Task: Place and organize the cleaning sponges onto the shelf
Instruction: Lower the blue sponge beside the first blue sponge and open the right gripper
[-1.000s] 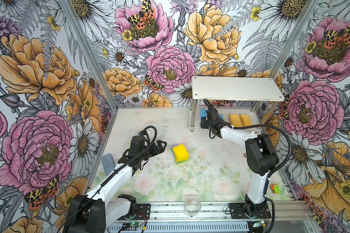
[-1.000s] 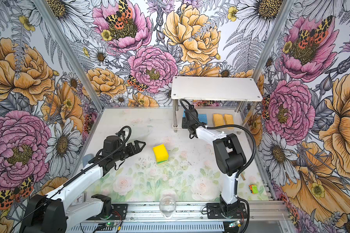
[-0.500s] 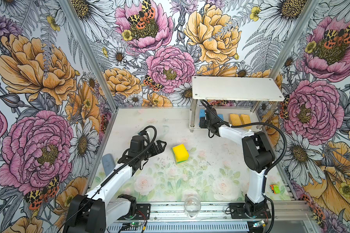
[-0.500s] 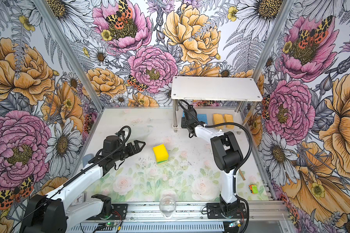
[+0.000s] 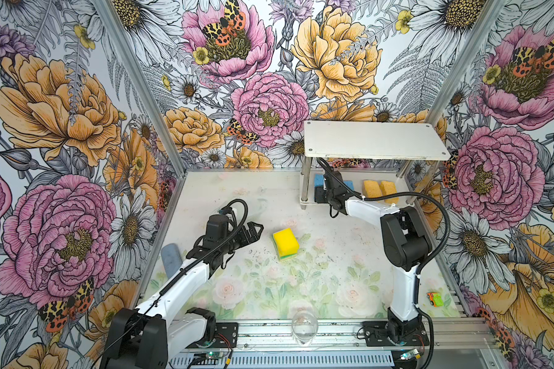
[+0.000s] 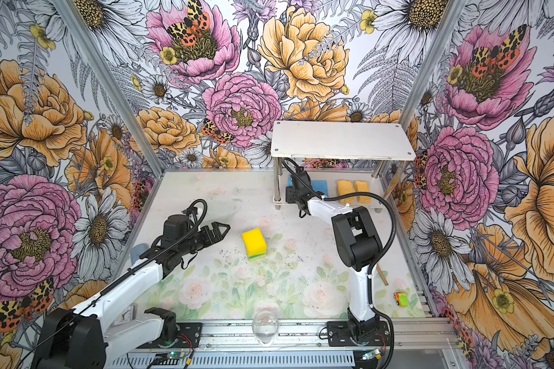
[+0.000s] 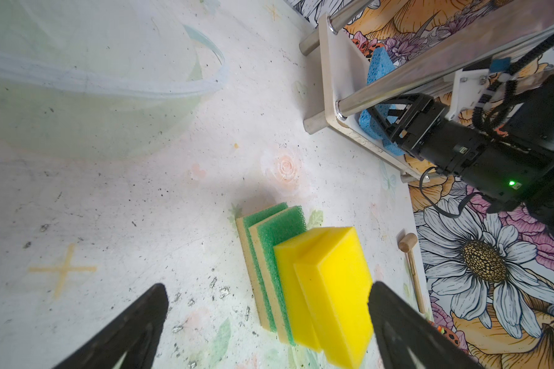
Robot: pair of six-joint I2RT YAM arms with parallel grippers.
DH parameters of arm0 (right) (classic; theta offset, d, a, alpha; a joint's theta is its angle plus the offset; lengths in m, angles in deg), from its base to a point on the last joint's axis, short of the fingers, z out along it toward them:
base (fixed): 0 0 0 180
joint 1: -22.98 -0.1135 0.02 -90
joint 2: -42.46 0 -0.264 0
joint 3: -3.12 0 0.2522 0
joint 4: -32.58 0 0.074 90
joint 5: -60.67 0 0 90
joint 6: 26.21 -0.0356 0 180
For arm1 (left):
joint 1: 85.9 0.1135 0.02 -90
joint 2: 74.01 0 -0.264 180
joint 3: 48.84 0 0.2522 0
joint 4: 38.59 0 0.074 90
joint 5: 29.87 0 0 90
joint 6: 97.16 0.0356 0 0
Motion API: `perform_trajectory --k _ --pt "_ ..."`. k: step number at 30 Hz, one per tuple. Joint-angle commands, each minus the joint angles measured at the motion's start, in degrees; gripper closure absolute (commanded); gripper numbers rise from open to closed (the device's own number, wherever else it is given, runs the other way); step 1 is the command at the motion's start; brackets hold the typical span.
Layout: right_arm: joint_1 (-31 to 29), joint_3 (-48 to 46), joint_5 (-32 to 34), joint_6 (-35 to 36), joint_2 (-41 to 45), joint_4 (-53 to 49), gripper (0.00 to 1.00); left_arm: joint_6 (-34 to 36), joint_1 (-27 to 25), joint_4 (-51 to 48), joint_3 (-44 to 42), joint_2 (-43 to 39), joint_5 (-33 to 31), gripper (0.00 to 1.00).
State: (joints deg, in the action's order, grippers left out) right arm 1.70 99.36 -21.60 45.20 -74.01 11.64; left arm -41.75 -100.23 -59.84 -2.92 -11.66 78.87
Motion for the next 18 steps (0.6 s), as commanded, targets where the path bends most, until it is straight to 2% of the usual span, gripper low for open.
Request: perform_trajectory --k 1,18 --pt "0.45 1.52 -0.46 1.00 -1.51 -1.43 0.33 0.29 0.62 0.54 -0.47 -0.23 0.99 0.01" --pt "0.51 2.51 0.33 2.63 -2.06 -1.46 0.18 0.31 0.71 0.02 -0.92 -1.17 0.76 0.01"
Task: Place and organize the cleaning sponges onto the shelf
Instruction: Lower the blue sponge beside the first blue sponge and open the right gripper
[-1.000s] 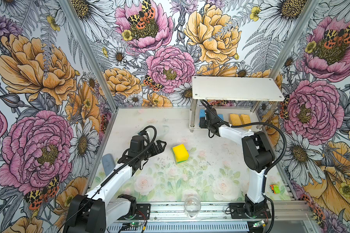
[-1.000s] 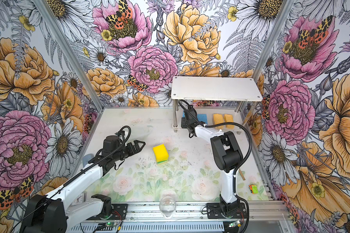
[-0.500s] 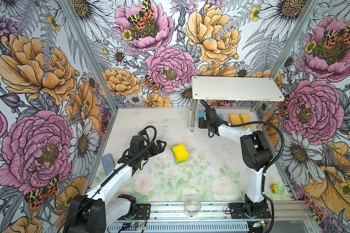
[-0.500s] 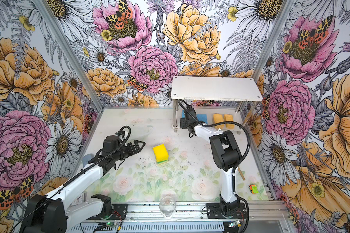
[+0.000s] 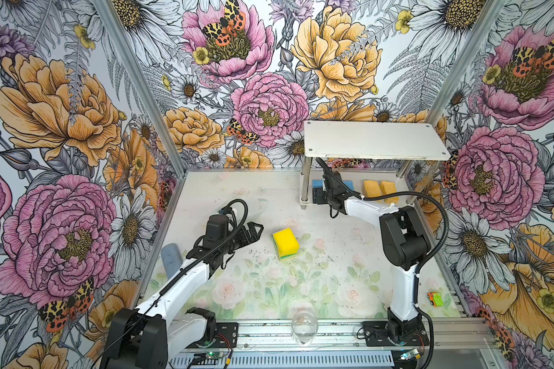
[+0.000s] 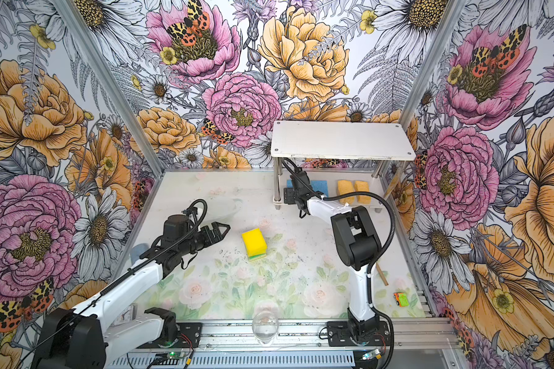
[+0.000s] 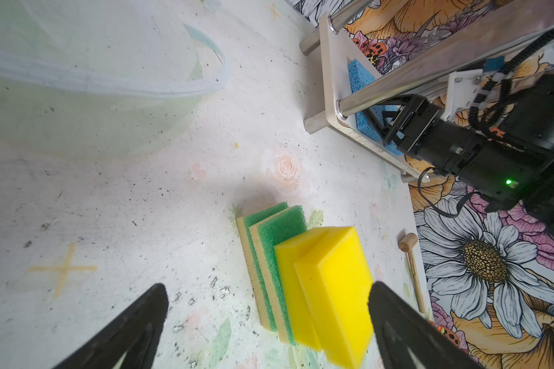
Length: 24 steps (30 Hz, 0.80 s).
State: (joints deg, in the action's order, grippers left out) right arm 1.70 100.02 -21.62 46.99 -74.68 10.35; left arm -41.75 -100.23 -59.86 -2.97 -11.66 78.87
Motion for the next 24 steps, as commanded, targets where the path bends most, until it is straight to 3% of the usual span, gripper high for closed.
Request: perform_trajectory --k 1,12,24 --pt "0.54 1.94 0.38 0.97 -1.41 -0.16 0.18 0.31 0.69 0.03 -0.91 -1.19 0.68 0.01" --pt "0.83 2.40 0.38 1.93 -0.39 -0.12 0.15 0.38 0.88 -0.93 -1.09 -2.42 0.42 0.01" --pt "0.97 -2.63 -3.56 2.12 7.44 0.20 0.12 0.08 0.97 -0.76 -1.26 -2.62 0.41 0.01"
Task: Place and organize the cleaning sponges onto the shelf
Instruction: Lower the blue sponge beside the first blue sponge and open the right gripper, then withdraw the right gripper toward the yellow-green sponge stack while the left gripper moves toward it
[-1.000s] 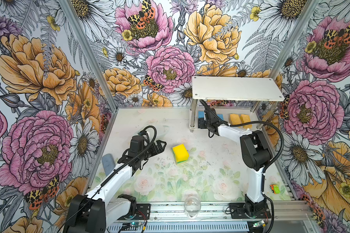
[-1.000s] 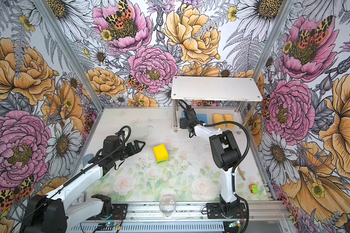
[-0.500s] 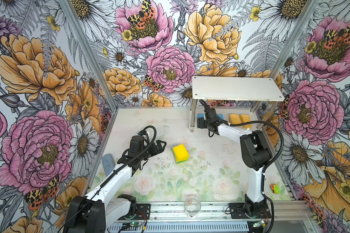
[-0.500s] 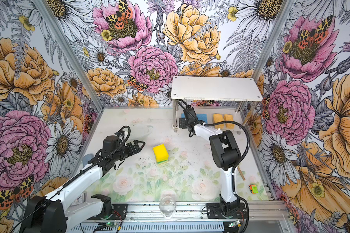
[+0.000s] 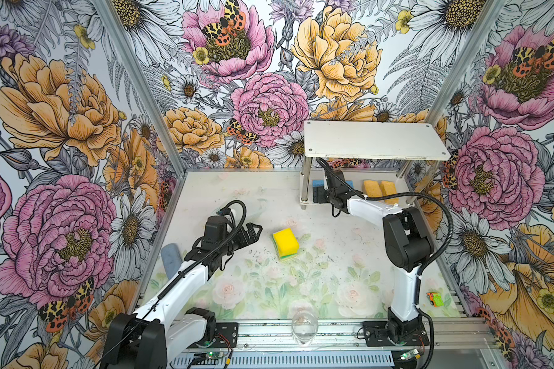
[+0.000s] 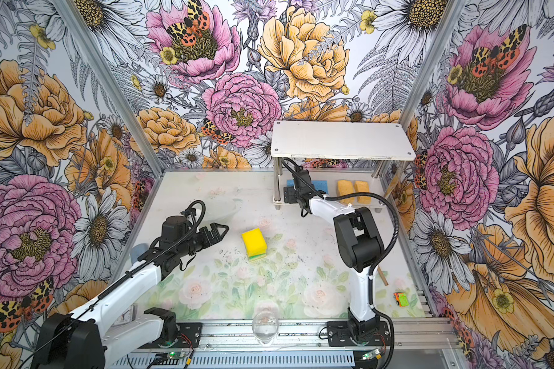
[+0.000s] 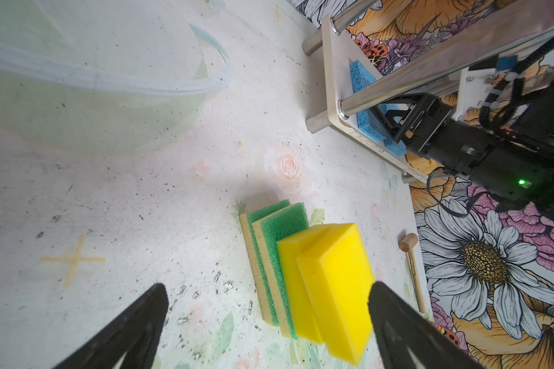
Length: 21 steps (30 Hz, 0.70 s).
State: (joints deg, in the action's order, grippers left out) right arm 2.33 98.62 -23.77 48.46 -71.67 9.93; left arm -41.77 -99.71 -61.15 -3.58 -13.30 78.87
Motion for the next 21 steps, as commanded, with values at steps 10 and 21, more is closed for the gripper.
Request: perform_trajectory --k 10,21 --pt "0.16 -11.27 -4.08 2.03 14.00 0.51 0.09 -0.23 0.18 1.15 -0.30 -0.19 0.84 0.01" --pt "0.08 -21.11 -17.62 2.11 24.08 -0.38 0.06 -0.81 -1.14 4.16 -0.14 1.81 2.01 0.01"
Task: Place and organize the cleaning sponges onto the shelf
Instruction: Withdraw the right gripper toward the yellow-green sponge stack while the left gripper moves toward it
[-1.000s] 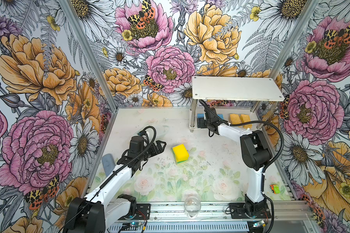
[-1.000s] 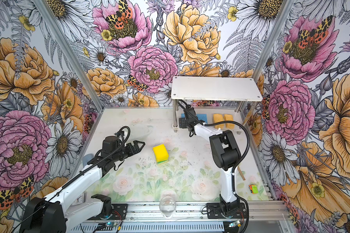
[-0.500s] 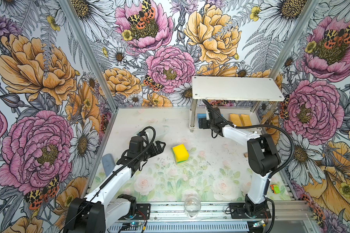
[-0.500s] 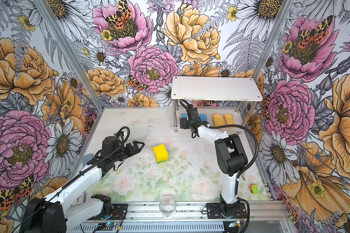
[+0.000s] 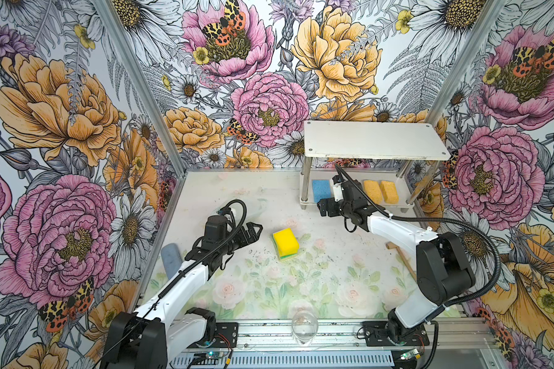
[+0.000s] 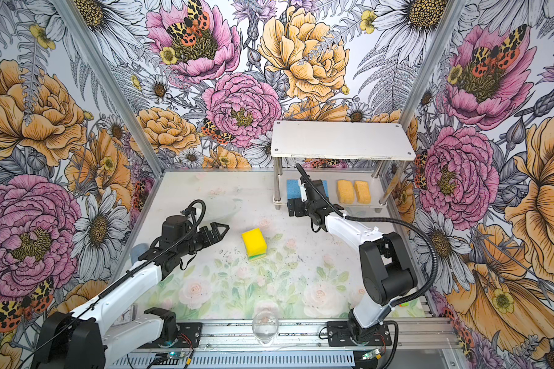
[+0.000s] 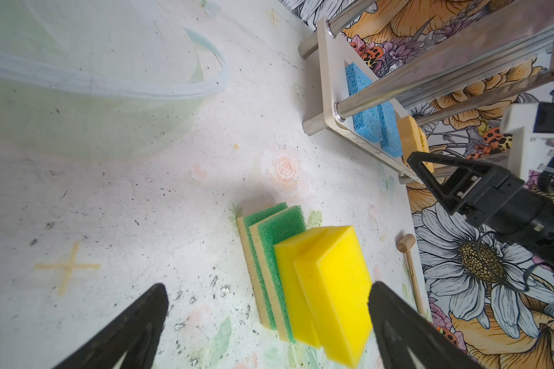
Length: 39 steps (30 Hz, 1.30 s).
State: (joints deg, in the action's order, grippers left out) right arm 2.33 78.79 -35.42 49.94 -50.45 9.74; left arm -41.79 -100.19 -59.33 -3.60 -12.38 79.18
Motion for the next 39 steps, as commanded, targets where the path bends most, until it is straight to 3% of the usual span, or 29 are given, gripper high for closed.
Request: perform_trajectory --k 1,10,21,39 --pt "-0.01 -2.01 -7.06 0.61 3.57 -0.39 0.05 -0.87 -0.95 2.50 0.01 1.31 1.67 0.01" --pt "-2.31 -8.20 -10.16 0.21 4.76 -1.21 0.06 -3.38 -3.98 1.44 0.02 3.02 -3.99 0.01" --pt "-5.34 -10.06 -7.99 -0.59 2.31 -1.13 0.06 -8.72 -6.41 -16.69 3.52 5.46 -17.20 0.01" --pt "-5.46 -11.84 -5.64 -0.14 4.99 -1.23 0.06 -15.00 -16.16 -21.19 10.03 18.09 -25.63 0.01"
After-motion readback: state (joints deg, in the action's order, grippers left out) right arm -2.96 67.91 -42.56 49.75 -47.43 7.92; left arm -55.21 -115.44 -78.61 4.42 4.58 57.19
